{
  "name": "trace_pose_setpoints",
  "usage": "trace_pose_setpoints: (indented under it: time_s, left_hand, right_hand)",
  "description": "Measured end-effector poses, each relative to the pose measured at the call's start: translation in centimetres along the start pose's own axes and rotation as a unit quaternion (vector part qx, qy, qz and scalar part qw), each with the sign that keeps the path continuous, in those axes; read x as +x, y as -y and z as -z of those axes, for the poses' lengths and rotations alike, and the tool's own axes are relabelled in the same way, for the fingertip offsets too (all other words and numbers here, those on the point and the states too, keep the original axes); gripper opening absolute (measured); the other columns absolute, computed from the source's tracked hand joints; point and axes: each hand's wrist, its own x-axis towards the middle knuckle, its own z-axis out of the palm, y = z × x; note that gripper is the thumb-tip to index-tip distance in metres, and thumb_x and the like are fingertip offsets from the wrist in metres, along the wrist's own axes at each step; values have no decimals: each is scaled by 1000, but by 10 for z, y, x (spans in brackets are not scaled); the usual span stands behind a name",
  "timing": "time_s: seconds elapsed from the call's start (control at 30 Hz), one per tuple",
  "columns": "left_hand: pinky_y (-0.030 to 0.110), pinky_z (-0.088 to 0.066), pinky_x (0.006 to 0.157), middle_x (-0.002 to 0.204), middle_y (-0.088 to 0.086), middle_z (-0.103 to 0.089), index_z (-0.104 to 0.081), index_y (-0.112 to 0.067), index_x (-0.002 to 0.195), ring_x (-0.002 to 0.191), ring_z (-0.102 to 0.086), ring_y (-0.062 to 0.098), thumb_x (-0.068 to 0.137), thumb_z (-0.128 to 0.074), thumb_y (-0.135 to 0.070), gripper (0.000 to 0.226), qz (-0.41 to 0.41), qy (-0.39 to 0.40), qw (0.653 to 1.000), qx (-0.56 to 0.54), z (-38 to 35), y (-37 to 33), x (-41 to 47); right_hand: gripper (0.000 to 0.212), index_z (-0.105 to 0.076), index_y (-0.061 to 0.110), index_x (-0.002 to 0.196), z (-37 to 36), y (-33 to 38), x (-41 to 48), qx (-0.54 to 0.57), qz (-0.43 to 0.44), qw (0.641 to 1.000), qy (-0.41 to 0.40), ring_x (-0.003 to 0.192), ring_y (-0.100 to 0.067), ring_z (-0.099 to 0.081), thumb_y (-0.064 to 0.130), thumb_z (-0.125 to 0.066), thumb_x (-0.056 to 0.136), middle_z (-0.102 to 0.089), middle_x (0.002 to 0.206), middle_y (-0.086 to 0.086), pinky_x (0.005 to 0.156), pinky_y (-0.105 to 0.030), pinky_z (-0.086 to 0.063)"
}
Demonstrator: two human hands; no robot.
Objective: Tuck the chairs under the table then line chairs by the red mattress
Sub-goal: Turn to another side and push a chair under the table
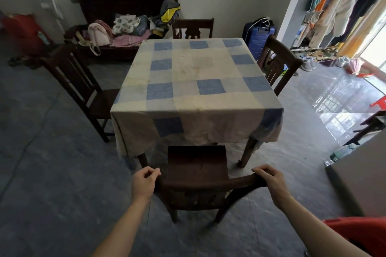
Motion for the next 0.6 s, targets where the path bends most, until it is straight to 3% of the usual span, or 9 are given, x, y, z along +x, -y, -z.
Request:
trace_pose_setpoints:
  time_s: [0.1,0.17,0.23,0.37,0.6]
  left_hand:
    - [42,-54,73,70,-1,-72,-71,-23,66,76,-69,24,91,-74,-19,25,-81,10,995,65,1,-36,4]
    - [36,-53,74,76,-8,-75,-74,-28,75,81,-70,15,92,-69,-23,18,-136,42,990,11,-9,-79,9]
    - [31,-53,83,90,-7,-78,-76,-27,90,91,-72,13,93,-59,-25,18,-171,111,975,-87,-33,-134,9]
    - [38,-55,91,114,7,-77,-70,-19,115,107,-72,24,96,-48,-35,34,-187,242,923,-232,-97,-239,-10]
    - [41,-55,89,119,2,-77,-66,-21,124,108,-74,23,90,-54,-51,46,-145,407,841,-324,-224,-359,-76]
  right_hand:
    - [11,-76,5,92,13,33,-1,-5,20,1000,18,101,-33,-65,12,-67,94,-73,101,-18,90,-39,-50]
    - [14,-73,2,98,26,64,-1,42,49,998,-6,108,-36,-67,9,-62,98,-74,107,-21,99,-48,-51]
    - [18,-72,1,105,48,96,-4,84,87,992,-32,110,-37,-69,10,-57,100,-74,110,-21,99,-52,-52]
    - [25,-68,6,116,110,152,-19,169,153,971,-75,111,-35,-70,18,-49,104,-75,115,-16,96,-49,-56]
    - [30,-61,8,126,241,194,-55,293,221,911,-188,108,-34,-71,16,-45,102,-72,119,-18,95,-46,-53]
